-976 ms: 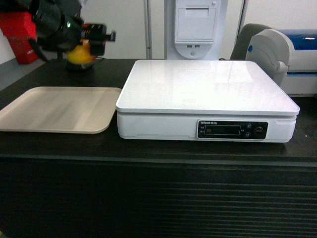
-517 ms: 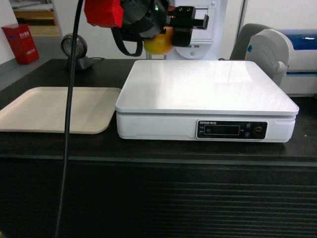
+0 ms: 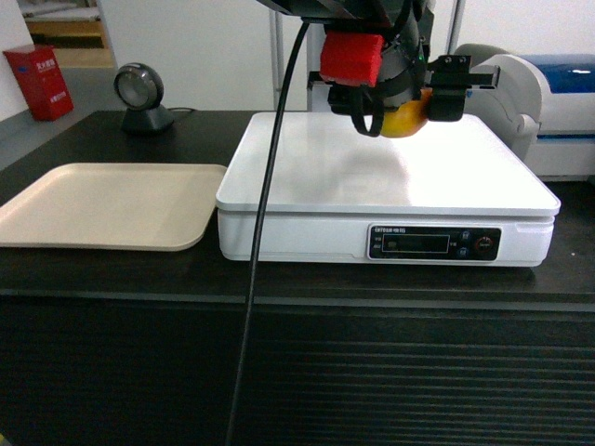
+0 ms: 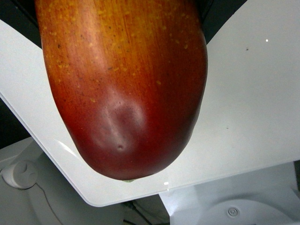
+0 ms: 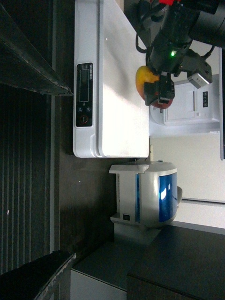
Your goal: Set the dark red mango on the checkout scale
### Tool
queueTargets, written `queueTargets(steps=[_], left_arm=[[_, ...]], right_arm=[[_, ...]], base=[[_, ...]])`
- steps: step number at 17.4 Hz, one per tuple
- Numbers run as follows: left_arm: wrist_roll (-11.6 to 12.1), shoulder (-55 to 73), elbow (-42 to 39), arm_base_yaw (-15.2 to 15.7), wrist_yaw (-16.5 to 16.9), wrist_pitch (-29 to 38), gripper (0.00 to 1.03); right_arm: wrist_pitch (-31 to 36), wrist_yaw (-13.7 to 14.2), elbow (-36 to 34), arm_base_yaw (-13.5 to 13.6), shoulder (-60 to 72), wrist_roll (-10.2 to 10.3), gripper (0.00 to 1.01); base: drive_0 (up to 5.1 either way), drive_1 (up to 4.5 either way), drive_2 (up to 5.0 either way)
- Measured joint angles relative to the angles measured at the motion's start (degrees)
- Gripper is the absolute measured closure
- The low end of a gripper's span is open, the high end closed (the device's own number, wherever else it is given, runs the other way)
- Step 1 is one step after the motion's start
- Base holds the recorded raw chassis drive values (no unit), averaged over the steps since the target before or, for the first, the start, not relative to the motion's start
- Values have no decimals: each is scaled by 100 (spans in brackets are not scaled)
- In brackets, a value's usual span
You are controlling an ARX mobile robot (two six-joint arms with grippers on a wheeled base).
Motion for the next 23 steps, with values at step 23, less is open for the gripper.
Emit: queueTargets(steps=[23], left_arm=[[647, -1283, -992, -157, -400, 1335, 5]], right_arm=[[0, 0, 0, 0, 0, 0, 3]], base=[[0, 0, 0]])
